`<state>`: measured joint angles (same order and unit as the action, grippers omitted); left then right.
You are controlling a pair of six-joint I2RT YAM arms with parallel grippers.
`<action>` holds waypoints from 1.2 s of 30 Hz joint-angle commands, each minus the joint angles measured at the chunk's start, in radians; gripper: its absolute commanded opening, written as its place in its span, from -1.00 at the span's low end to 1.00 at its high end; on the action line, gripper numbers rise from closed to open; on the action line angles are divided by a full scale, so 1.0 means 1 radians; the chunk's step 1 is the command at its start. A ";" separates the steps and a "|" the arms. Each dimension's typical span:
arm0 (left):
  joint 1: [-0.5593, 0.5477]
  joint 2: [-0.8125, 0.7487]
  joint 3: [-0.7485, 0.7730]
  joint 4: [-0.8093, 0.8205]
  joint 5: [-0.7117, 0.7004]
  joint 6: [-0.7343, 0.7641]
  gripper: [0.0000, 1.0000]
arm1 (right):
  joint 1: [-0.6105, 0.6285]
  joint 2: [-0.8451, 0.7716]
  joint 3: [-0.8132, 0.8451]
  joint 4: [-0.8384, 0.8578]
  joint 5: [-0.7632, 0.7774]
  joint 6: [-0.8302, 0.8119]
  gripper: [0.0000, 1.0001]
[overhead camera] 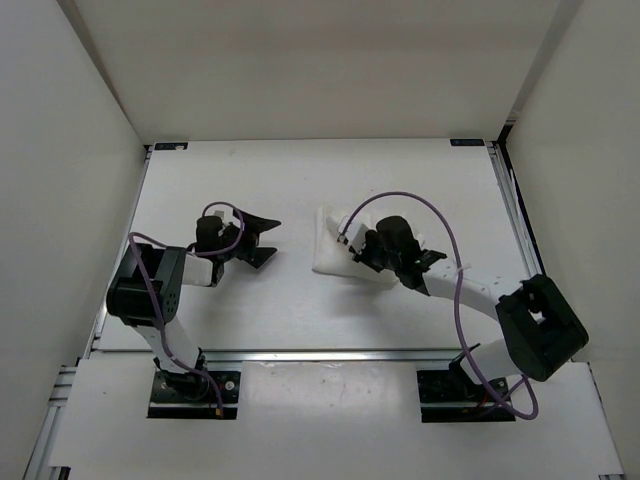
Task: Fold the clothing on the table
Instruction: Fold the skirt
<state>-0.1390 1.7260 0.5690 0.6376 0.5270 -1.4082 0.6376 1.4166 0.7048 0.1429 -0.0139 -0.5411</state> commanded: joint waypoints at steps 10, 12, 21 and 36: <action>-0.031 0.004 0.005 0.079 0.031 -0.043 0.98 | 0.035 -0.096 0.074 0.006 -0.204 -0.077 0.98; -0.042 0.023 0.018 0.071 0.041 -0.040 0.98 | -0.022 -0.157 0.114 0.062 -0.276 0.024 0.99; -0.132 0.135 0.210 0.085 0.201 -0.107 0.97 | -0.277 -0.055 0.350 -0.270 -0.158 0.349 0.82; -0.316 -0.089 0.191 -0.402 0.047 0.051 0.97 | -0.365 -0.107 0.257 -0.276 -0.227 0.444 0.77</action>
<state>-0.3767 1.6939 0.7887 0.3023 0.6647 -1.3460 0.2607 1.3460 0.9817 -0.1394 -0.2199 -0.1287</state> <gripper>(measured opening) 0.981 0.882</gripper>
